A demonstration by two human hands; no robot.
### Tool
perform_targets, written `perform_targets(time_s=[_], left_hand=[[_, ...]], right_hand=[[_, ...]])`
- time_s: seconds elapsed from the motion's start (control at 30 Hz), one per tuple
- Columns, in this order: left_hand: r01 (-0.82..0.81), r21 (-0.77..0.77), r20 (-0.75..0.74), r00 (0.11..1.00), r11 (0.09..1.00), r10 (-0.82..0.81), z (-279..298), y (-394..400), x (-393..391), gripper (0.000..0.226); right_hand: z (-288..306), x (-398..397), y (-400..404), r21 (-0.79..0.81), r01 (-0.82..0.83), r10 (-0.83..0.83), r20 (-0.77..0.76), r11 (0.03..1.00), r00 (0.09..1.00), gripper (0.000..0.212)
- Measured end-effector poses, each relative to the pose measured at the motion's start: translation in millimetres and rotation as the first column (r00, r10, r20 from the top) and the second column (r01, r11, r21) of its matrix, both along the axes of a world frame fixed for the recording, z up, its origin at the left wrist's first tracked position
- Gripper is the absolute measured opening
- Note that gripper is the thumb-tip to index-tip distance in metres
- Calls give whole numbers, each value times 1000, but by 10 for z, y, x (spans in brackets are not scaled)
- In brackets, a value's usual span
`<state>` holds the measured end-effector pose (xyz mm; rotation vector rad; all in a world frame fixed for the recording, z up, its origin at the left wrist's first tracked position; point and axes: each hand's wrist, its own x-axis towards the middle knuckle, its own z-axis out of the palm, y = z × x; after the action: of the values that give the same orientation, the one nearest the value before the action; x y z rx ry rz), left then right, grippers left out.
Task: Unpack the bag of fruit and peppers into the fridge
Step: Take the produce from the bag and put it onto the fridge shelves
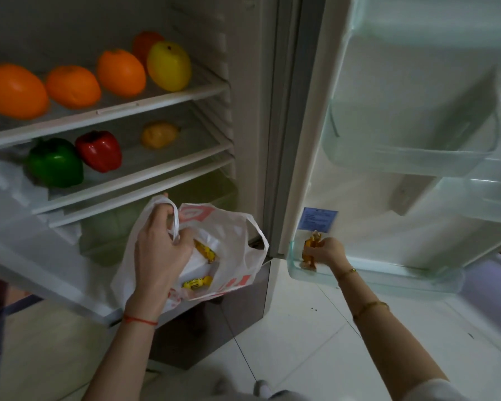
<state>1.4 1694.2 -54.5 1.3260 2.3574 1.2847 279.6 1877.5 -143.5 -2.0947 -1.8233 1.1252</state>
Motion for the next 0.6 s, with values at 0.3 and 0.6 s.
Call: perform_targets(time_s=[0.3,0.6], left_hand=[[-100,1,-5,995,995,100,-21,-80,21,36],[-128,-5,-12,992,992,127,-53,-156,33,31]], right_hand=[[-341,-180,57,-86,-112,112,5,990,994,17],[-424,-71,108,-15,-158,158,95,987,983,20]])
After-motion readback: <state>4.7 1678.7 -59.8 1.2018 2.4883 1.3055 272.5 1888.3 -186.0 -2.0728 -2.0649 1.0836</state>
